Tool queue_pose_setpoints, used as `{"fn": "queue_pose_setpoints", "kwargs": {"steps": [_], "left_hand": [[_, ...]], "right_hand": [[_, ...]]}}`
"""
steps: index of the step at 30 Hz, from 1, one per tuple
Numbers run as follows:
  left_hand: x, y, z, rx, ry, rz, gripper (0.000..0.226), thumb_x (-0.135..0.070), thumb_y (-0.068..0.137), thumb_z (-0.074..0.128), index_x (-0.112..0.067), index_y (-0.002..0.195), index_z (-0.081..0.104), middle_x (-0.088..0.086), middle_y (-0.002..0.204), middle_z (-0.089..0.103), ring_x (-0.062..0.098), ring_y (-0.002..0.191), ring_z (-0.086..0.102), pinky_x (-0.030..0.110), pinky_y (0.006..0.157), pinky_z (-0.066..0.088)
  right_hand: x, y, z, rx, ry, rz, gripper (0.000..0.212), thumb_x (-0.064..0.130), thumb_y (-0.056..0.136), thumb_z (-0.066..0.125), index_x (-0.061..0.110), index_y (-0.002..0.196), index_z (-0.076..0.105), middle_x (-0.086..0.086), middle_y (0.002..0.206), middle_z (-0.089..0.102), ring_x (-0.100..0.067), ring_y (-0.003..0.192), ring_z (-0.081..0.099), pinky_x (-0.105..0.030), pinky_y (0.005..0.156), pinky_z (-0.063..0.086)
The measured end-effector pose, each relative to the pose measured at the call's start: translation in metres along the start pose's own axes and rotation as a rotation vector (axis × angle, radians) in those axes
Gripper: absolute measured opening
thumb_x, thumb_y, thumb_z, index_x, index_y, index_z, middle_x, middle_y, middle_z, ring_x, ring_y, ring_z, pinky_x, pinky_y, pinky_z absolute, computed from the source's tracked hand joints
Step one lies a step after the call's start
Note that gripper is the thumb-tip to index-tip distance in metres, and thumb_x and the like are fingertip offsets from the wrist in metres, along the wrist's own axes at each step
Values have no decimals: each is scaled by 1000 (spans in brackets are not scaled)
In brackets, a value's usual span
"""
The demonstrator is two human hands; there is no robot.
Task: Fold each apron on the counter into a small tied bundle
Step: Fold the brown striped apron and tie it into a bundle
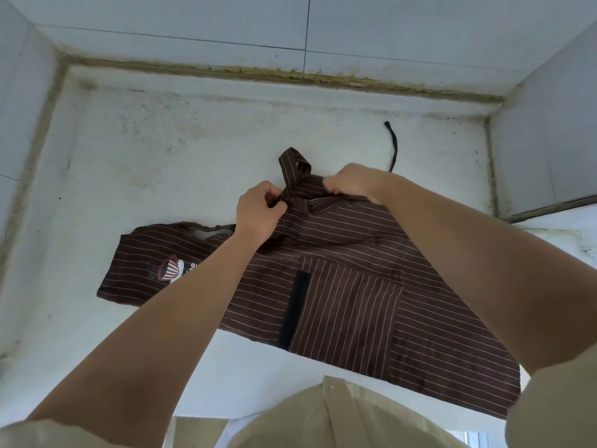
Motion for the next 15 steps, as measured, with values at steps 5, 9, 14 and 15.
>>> {"fn": "queue_pose_setpoints", "kwargs": {"steps": [5,9,14,15], "left_hand": [[-2,2,-1,4,23,14,7,-12,90,63,-18,90,60,-5,85,62,11,77,56,15,68,41],[-2,1,-1,53,10,35,9,-12,90,63,-18,94,60,-4,90,65,10,80,60,15,72,46],[-4,-6,-2,185,-47,141,20,-12,94,56,-16,112,63,-3,103,64,10,89,60,21,84,47],[-5,-9,-2,205,-56,152,23,-11,96,51,-15,116,64,-4,105,63,8,88,58,19,84,45]], "right_hand": [[-16,-7,-77,-832,530,-32,9,23,89,58,15,89,62,1,83,56,-15,72,52,-34,69,48],[-17,-7,-94,-1054,318,-35,40,21,91,56,11,127,45,-6,133,42,-19,108,51,-32,91,46],[19,-4,-39,-496,167,-276,49,51,98,45,8,106,67,-8,104,69,-15,87,61,-41,89,51],[29,-5,-23,-341,73,-286,59,61,95,41,10,105,68,-5,102,68,-15,88,61,-36,87,48]]}}
Point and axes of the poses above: each hand's wrist, its own y-axis towards the middle knuckle, its own z-axis out of the palm, x = y × z, the point moved 4 cm from there along y, towards the middle knuckle
